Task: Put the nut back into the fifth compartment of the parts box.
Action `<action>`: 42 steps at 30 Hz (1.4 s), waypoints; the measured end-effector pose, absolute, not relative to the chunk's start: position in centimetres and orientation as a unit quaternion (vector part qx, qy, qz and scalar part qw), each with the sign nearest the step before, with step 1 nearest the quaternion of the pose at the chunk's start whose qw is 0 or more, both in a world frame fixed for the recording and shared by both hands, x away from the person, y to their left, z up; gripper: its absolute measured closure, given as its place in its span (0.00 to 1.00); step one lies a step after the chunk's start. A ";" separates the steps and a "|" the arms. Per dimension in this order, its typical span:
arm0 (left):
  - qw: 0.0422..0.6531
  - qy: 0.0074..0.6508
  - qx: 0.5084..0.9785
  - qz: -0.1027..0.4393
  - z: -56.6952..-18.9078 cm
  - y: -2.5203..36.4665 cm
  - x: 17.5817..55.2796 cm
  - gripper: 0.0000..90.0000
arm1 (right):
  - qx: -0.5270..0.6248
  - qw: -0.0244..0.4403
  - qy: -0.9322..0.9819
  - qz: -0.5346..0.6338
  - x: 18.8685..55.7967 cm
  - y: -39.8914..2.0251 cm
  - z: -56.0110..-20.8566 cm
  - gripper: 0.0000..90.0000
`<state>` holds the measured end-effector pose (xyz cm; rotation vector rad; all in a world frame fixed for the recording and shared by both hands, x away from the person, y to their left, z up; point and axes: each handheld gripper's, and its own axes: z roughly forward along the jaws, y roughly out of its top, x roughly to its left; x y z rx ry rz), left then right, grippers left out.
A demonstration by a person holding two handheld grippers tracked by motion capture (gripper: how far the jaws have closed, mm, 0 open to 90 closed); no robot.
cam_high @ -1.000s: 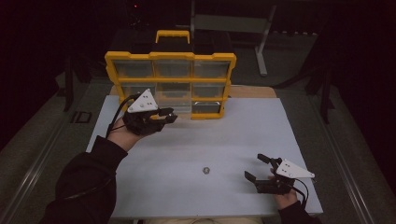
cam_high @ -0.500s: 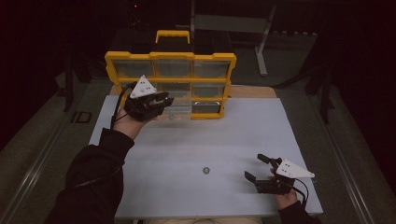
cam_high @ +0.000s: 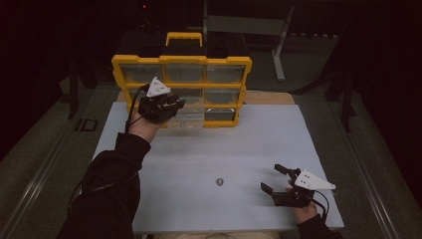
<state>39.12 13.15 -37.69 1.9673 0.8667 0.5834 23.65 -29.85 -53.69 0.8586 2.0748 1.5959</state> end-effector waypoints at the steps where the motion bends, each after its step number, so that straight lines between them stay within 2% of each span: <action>1: 0.441 0.349 0.793 0.235 -37.7 13.1 39.1 0.76 | 0.306 0.192 0.739 0.569 23.7 -29.9 -53.7 0.15; 16: 0.389 0.412 0.800 0.197 -38.7 13.3 41.3 0.76 | 0.306 0.191 0.740 0.567 23.7 -29.8 -53.7 0.15; 28: 0.342 0.415 0.824 0.182 -38.9 12.8 42.4 0.76 | 0.307 0.191 0.740 0.567 23.7 -29.9 -53.8 0.15; 31: 0.345 0.416 0.823 0.175 -39.0 12.8 42.5 0.75 | 0.307 0.191 0.740 0.567 23.7 -29.9 -53.8 0.15; 37: 0.356 0.417 0.820 0.165 -38.4 12.5 42.4 0.51 | 0.307 0.192 0.740 0.567 23.7 -29.9 -53.8 0.15; 38: 0.357 0.418 0.819 0.166 -38.2 12.5 42.4 0.51 | 0.307 0.191 0.740 0.567 23.7 -29.9 -53.8 0.15; 42: 0.373 0.417 0.813 0.161 -37.5 12.7 42.0 0.39 | 0.307 0.191 0.740 0.567 23.6 -29.9 -53.7 0.15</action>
